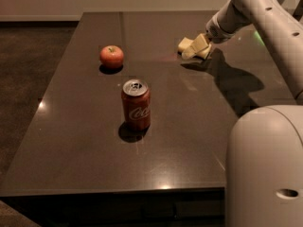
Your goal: Move sponge near apple
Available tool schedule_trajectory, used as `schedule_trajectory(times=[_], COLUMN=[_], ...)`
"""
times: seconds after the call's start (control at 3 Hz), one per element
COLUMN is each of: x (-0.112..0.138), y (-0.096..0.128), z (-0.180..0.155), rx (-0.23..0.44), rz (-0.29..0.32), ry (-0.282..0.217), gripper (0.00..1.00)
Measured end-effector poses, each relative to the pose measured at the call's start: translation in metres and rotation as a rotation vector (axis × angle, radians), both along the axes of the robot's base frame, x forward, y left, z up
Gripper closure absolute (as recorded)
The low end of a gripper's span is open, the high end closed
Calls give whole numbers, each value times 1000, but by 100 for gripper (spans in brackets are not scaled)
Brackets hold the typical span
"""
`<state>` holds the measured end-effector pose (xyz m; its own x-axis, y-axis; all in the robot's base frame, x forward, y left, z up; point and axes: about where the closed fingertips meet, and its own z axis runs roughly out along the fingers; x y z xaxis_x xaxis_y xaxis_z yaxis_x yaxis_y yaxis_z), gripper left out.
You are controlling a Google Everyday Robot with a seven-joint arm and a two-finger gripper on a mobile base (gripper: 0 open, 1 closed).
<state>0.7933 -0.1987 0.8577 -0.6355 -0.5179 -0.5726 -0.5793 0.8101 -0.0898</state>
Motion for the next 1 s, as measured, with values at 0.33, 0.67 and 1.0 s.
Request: schedule_trajectory(times=[0.33,0.67,1.0], x=[3,4,1], y=[1,3,7], z=[-7,-10,-7], rx=[5,8,12], rz=[-11,-5,11], ry=[11,15,11], gripper=[18,41,64])
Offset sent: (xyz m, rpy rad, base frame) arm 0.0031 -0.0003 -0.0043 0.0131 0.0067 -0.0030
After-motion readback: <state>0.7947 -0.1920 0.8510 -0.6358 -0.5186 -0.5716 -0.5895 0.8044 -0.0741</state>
